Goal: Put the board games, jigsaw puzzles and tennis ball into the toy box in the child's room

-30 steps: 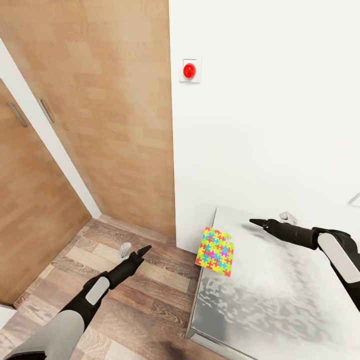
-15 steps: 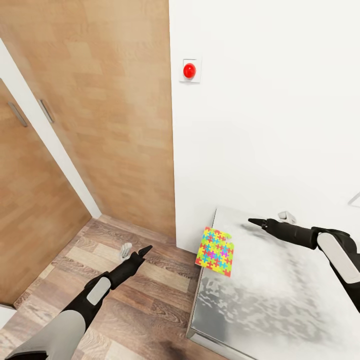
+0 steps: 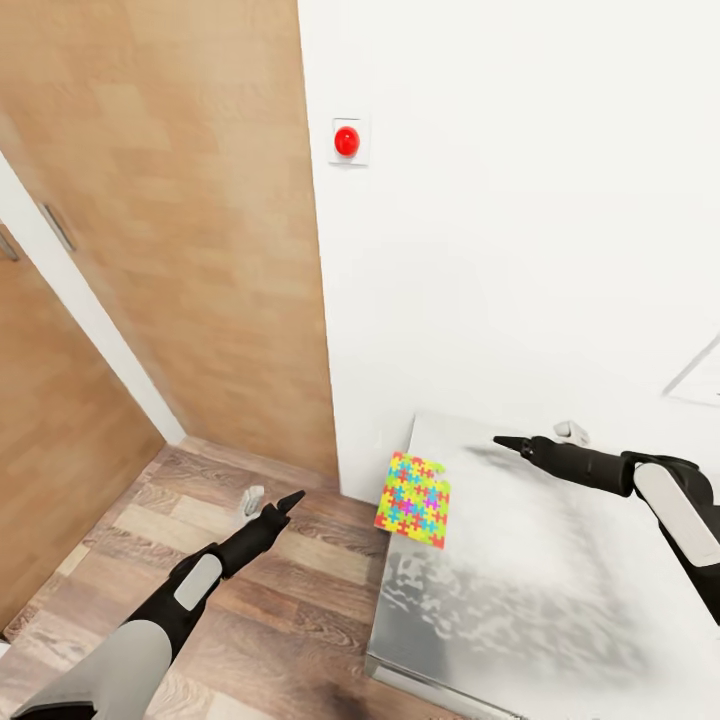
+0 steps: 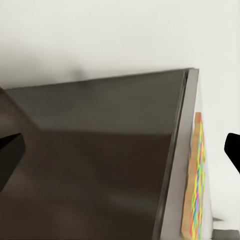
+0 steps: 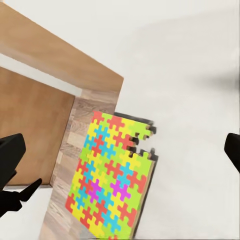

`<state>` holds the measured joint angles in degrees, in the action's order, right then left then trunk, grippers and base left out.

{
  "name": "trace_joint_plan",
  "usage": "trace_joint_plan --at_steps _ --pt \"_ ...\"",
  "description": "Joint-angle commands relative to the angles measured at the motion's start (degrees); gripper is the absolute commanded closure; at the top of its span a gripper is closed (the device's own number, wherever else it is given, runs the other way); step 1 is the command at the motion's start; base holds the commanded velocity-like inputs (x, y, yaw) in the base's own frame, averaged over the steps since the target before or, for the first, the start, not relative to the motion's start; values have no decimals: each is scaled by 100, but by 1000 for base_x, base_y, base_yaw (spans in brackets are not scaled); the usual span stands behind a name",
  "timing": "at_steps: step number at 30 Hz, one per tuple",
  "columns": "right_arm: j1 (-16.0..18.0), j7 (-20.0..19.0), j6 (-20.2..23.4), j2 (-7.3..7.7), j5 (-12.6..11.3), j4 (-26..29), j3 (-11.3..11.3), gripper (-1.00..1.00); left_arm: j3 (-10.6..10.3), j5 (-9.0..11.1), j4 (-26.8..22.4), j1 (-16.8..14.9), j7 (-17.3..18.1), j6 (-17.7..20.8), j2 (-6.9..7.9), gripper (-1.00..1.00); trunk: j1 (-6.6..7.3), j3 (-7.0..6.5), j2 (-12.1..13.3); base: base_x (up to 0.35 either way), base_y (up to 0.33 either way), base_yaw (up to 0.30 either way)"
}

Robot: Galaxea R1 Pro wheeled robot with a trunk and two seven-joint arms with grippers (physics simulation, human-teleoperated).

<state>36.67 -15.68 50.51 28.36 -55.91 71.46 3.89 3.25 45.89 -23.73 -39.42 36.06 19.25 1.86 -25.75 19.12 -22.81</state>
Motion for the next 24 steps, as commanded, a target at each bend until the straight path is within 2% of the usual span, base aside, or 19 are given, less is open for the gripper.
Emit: trace_joint_plan --at_steps 1,9,24 --pt "8 -36 16 3 36 5 6 -100 18 34 0 -1 12 53 -1 -100 -3 10 -10 0 0 -245" --pt "7 -39 31 7 26 29 6 -100 16 34 0 4 5 53 -1 -100 -3 10 -10 0 0 -231" --pt "7 -37 35 11 10 135 10 -100 13 26 0 5 -27 53 -6 -100 -3 10 -10 0 0 -56"
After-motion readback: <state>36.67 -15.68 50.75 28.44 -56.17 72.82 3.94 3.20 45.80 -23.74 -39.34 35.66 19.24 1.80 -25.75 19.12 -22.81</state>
